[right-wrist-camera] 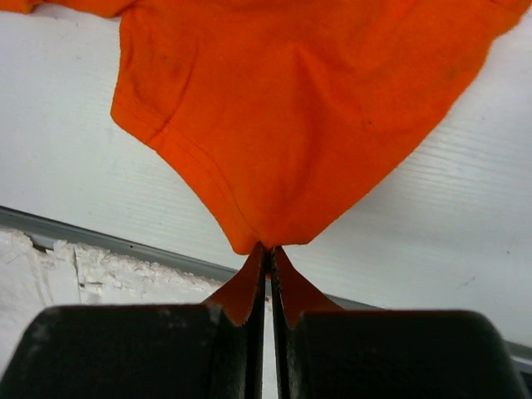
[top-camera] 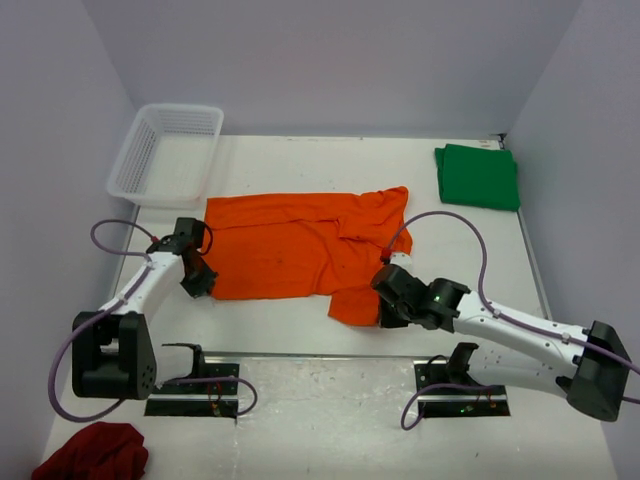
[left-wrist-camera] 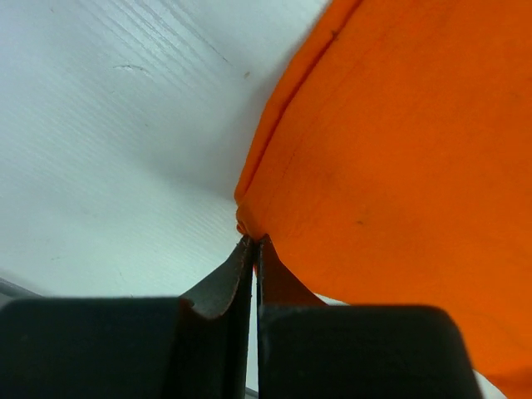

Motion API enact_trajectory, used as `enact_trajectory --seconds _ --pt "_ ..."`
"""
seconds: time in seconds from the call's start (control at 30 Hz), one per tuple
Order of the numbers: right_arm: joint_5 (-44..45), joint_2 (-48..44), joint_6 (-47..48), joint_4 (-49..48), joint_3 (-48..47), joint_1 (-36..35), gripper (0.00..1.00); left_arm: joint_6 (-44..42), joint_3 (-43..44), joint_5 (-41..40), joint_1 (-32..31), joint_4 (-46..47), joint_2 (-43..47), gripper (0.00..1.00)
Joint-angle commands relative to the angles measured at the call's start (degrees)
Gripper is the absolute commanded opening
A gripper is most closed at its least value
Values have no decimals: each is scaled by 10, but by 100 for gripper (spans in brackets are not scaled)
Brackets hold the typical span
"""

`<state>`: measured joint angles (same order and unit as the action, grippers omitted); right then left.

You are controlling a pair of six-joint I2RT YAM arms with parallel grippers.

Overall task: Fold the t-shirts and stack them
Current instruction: Grap the side of the flattened tshirt closest away from the robot with both arms

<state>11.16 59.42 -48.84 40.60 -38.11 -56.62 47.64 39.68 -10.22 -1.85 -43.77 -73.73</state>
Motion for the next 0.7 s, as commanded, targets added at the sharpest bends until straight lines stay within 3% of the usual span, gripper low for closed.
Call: enact_trajectory --seconds 0.0,0.4,0.67 --pt "50 -41 -43 70 -33 -2 0 11 15 6 6 -24 56 0" --pt "95 -126 -175 267 -62 -9 0 -2 -22 43 6 3 99 0" --pt "103 -158 -209 329 -67 -9 0 10 -44 61 6 -1 122 0"
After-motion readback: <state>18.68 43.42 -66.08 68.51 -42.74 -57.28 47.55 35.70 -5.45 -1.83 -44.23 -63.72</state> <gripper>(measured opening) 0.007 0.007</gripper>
